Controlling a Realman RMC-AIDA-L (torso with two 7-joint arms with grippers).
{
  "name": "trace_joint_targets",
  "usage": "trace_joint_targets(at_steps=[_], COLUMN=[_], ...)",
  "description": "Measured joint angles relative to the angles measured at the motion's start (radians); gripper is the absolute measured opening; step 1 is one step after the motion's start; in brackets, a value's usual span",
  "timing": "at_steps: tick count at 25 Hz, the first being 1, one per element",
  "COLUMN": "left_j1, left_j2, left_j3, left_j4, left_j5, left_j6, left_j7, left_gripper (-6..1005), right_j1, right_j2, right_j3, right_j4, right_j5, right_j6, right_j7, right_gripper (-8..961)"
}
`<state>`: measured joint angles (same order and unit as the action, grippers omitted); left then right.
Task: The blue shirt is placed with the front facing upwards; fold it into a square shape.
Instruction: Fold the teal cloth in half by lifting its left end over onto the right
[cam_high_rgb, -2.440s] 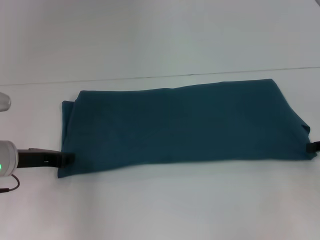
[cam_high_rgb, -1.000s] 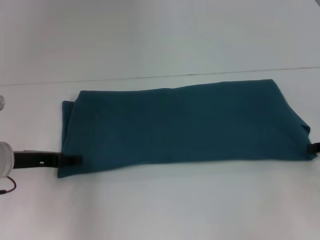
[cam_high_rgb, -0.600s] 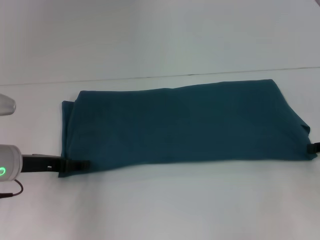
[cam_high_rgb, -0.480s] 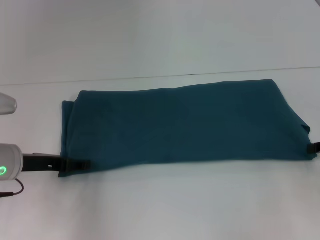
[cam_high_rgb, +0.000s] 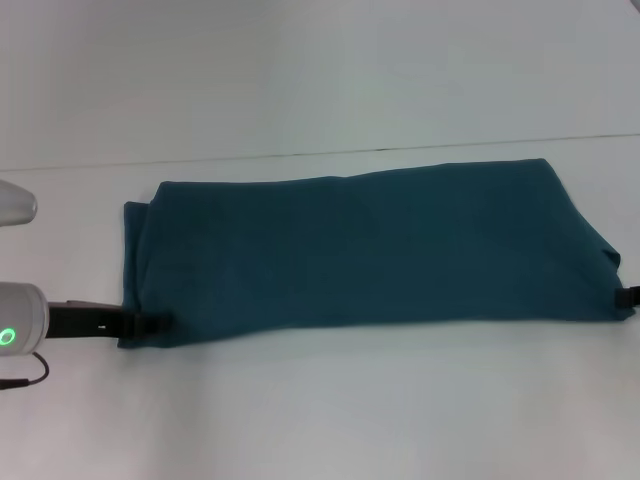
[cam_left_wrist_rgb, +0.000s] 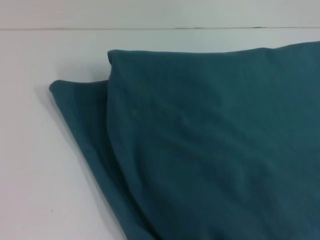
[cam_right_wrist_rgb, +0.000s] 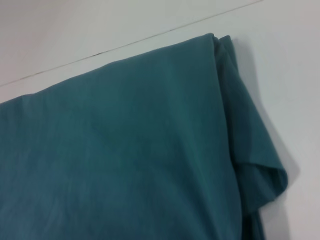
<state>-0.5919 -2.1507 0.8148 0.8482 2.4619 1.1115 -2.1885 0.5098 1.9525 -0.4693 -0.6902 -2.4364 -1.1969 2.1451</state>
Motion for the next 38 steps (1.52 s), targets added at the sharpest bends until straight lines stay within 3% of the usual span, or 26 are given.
trace_joint_targets(at_steps=[7,9,38], left_j1=[0.0,0.0,0.022], left_j2=[0.0,0.0,0.01], left_j3=[0.0,0.0,-0.002], left_j4=[0.0,0.002,0.08], left_j5=[0.001,0.001,0.036], left_j6=[-0.017,-0.015,0.138], left_j7=[-0.006,-0.006,-0.005], left_gripper=[272,48,16], right_j1=[-0.008,-0.01,-0.031], right_j2=[0.0,0.0,-0.013], right_j3=[0.003,0.005,0.015], right_j4=[0.001,0.001,-0.011], right_j5=[0.001,0.001,0.002], right_j6=[-0.001,-0.004,-0.041], right_j7=[-0.001,-0.003,-0.007], right_gripper=[13,14,33])
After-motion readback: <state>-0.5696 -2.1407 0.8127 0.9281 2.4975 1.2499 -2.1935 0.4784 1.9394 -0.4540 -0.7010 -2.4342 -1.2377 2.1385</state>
